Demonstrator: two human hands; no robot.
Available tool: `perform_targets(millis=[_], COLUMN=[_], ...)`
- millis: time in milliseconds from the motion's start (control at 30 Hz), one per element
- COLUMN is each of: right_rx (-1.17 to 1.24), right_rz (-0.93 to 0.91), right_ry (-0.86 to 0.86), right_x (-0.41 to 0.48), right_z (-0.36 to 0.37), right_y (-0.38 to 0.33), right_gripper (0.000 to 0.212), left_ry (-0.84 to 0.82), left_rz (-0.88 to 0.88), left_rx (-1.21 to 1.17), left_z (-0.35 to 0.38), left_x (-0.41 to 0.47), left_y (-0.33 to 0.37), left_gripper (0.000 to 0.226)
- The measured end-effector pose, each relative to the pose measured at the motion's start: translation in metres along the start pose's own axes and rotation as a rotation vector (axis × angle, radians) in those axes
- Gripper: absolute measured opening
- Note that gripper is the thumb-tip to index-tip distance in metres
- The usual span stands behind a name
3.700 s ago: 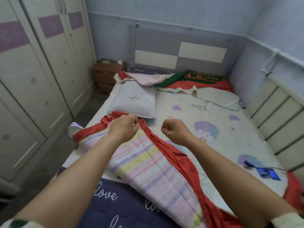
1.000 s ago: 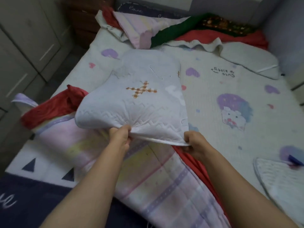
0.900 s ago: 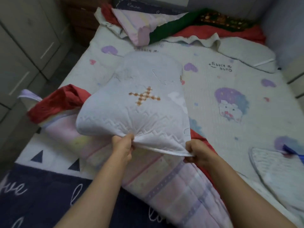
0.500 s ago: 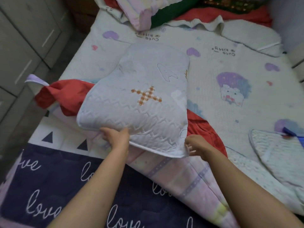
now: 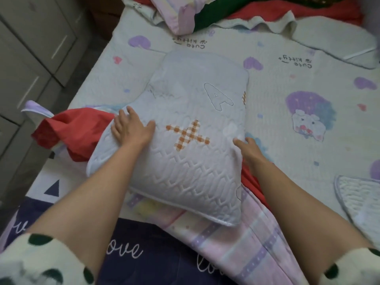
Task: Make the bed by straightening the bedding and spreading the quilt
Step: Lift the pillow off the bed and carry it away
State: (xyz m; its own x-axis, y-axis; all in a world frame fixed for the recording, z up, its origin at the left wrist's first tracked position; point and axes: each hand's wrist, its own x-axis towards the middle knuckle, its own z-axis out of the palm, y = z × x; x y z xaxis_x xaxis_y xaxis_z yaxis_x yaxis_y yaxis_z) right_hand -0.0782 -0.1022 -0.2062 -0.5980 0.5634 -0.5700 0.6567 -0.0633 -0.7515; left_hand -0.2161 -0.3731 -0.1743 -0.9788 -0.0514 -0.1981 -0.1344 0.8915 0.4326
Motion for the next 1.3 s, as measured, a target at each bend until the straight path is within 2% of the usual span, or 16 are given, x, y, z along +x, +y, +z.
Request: perform_targets(millis=[133,233,300,400,500,633,700,1000,1167,1300], right_rx=[0.057,0.171,0.22,0.289,0.323,0.287,0.279,0.295,0.333,0.342], right_rz=[0.085,0.175,0.158,0.058,-0.04,-0.201,-0.258,-0.37,-0.453,-0.523], right_ry=[-0.02,-0.056,-0.059,0.005,0.042,0.054,0.047,0.0,-0.07,-0.173], right_x=[0.033,0.044,0.045,0.043,0.026,-0.016,-0.043,-0.195,-0.273,-0.315], right_z=[0.008,0.021,0.031,0.038,0.031,0.015,0.008,-0.02,-0.028,-0.034], right_y=[-0.007,-0.009,-0.011,-0.013,-0.018,-0.034,-0.047,-0.086,-0.112,-0.131], right_gripper=[0.092,0.117,0.13,0.114,0.097,0.065,0.061,0.059,0.054,0.057], left_ry=[-0.113,-0.211,-0.252,-0.253,-0.221,-0.115,-0.07,0.053,0.115,0.182], left_rz=[-0.072,-0.149,-0.151,-0.192,-0.19,-0.076,-0.028,0.11,0.137,0.119], left_rx=[0.004,-0.086,-0.192,-0.459,-0.721,-0.861,-0.899,-0.896,-0.901,-0.956], left_z=[0.0,0.001,0.004,0.005,0.004,-0.012,-0.03,-0.155,-0.224,-0.267], left_x=[0.039,0.054,0.058,0.055,0.037,-0.003,-0.023,-0.121,-0.173,-0.218], left_y=[0.004,0.01,0.013,0.012,0.008,0.009,0.008,-0.012,-0.029,-0.037], left_gripper=[0.1,0.112,0.119,0.128,0.087,0.039,0.027,0.021,0.037,0.037])
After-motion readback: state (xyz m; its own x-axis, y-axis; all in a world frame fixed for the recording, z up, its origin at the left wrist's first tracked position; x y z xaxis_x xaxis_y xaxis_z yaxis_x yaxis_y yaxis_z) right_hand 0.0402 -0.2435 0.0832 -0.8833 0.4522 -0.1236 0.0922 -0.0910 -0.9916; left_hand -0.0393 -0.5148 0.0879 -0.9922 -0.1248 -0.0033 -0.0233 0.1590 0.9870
